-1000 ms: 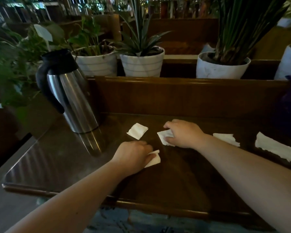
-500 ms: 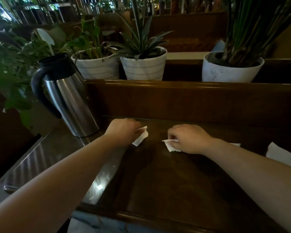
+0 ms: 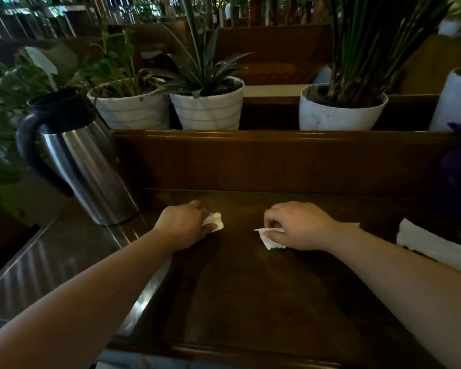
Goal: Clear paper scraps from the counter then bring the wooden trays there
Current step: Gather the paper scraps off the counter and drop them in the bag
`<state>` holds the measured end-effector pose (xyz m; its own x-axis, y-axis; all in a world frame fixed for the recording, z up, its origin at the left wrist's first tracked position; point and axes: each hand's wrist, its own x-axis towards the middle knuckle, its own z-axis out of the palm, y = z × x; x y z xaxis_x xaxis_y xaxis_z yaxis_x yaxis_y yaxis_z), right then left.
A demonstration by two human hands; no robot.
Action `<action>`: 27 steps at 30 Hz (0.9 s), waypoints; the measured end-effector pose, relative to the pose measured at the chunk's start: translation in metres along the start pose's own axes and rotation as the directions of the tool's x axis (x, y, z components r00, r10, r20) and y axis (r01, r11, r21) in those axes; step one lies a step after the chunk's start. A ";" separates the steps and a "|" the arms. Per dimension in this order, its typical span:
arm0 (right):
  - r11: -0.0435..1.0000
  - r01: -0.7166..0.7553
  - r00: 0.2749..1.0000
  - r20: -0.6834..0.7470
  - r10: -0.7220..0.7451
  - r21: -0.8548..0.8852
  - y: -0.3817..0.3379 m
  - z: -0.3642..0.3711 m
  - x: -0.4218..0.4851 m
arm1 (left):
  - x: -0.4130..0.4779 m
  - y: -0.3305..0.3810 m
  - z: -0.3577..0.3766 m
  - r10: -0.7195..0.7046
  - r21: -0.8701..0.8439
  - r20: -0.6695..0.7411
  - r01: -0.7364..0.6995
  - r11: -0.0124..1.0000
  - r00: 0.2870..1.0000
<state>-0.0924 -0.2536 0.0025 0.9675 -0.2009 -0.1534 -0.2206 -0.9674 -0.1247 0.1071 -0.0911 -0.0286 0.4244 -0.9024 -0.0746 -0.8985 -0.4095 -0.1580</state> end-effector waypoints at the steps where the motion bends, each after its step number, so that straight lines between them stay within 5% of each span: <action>1: 1.000 -0.007 1.000 -0.003 0.007 0.007 0.002 -0.001 -0.003 | -0.001 0.002 -0.001 0.015 0.007 -0.006 -0.015 1.000 1.000; 6: 0.988 -0.102 0.995 -0.011 0.104 0.115 0.025 -0.011 -0.030 | -0.009 0.023 -0.007 0.112 -0.018 -0.036 -0.112 0.993 0.993; 15: 0.925 -0.361 0.925 -0.077 0.371 0.123 0.079 -0.012 -0.081 | -0.011 0.093 -0.051 0.290 -0.200 -0.317 -0.363 0.910 0.903; 27: 0.885 -0.456 0.890 0.027 0.456 0.094 0.090 0.019 -0.088 | -0.003 0.138 -0.071 0.287 -0.291 -0.371 -0.404 0.867 0.883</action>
<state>-0.2002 -0.3201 -0.0142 0.7567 -0.6156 -0.2201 -0.6484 -0.7496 -0.1327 -0.0261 -0.1547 0.0198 0.0752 -0.9643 0.2537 -0.9832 -0.0293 0.1800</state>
